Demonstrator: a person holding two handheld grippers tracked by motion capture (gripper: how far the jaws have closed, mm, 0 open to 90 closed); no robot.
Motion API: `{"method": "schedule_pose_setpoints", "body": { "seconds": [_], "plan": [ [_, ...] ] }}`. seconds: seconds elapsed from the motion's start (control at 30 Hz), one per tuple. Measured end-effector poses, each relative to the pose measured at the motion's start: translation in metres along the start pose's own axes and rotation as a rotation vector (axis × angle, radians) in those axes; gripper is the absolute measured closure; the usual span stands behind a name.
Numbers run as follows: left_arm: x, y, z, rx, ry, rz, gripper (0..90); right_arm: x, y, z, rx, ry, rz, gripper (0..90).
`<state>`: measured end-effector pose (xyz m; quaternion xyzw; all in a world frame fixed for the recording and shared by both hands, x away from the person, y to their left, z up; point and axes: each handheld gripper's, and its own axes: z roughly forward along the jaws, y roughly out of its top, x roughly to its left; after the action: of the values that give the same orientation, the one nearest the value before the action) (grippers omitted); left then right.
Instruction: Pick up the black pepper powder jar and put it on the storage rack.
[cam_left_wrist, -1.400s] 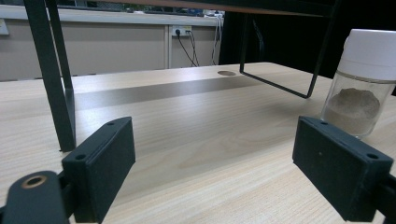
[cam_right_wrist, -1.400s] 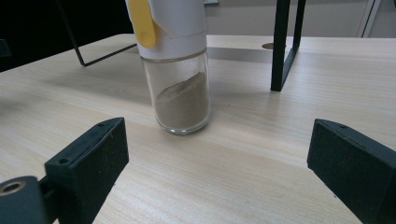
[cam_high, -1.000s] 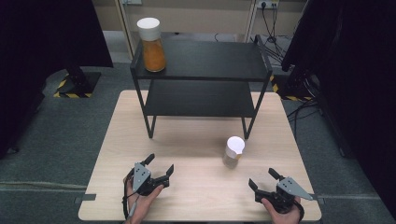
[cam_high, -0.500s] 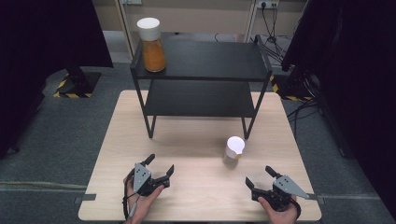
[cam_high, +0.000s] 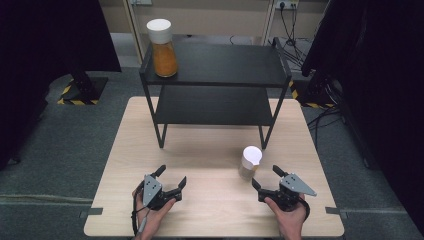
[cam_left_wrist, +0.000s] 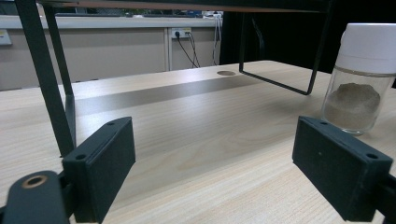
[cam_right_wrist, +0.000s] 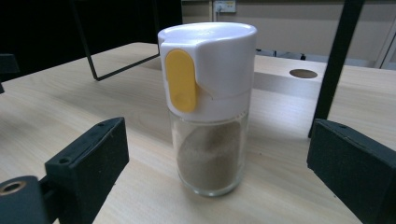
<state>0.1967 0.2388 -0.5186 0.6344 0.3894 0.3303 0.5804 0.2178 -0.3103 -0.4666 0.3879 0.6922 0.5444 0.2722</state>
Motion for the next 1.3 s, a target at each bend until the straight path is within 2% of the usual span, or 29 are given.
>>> {"method": "schedule_pose_setpoints", "body": {
  "seconds": [0.23,0.67,1.17,1.3],
  "plan": [
    [0.000,0.000,0.000,-0.002,-0.001,0.001,12.6,-0.001,0.010,0.022,0.027,0.006,-0.010,7.8],
    [-0.001,0.000,0.000,0.000,-0.003,0.004,12.7,0.002,0.021,0.048,0.057,0.003,-0.029,16.3],
    [-0.001,0.000,0.000,0.002,-0.003,0.010,12.7,0.009,0.023,0.060,0.084,-0.023,-0.049,30.0],
    [-0.002,0.000,0.000,0.001,-0.002,0.012,12.7,0.009,0.022,0.059,0.080,-0.023,-0.048,30.2]
  ]
}}
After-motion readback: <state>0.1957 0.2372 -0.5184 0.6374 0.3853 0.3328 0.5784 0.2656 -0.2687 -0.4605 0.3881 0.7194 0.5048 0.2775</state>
